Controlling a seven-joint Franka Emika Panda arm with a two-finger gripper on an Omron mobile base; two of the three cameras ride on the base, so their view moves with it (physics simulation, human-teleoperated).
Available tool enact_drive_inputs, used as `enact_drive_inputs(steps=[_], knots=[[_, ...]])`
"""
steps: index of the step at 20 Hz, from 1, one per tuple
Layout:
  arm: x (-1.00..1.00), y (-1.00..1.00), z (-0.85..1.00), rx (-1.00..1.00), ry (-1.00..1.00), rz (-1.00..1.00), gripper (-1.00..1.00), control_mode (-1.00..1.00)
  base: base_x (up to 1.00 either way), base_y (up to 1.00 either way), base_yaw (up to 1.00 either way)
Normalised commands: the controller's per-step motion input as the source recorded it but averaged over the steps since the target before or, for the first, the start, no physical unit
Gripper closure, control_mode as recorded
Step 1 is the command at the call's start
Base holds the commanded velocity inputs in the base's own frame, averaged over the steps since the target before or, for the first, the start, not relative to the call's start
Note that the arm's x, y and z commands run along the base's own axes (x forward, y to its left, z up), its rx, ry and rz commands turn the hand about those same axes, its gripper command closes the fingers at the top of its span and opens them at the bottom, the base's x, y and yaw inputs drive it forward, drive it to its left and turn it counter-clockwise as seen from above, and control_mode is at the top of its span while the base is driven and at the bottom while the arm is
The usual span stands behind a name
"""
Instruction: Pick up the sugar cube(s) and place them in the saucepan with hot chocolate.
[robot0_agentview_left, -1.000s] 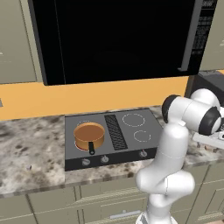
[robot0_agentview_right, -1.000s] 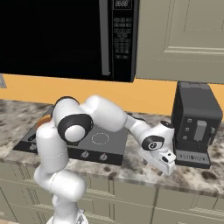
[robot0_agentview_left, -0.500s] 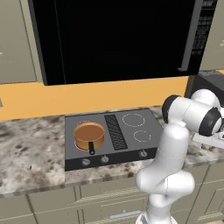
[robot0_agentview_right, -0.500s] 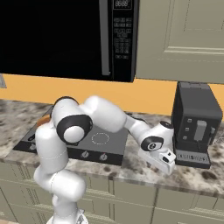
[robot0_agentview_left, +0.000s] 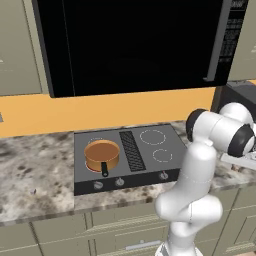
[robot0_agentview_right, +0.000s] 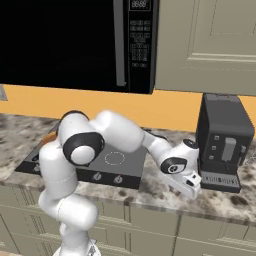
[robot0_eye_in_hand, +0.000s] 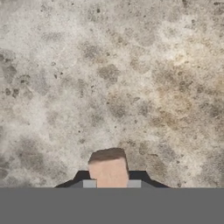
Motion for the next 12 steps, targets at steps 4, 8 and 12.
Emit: enact_drive_inputs(steps=[4,8,12], knots=[[-0.35,0.31,0.4,-0.24,-0.27,0.0,1.0,-1.0,0.0,0.0,0.0],[-0.28,0.66,0.84,-0.24,-0.25,0.04,1.0,-1.0,0.0,0.0,0.0],[-0.22,0.69,1.0,-0.06,-0.17,0.09,1.0,-1.0,0.0,0.0,0.0]])
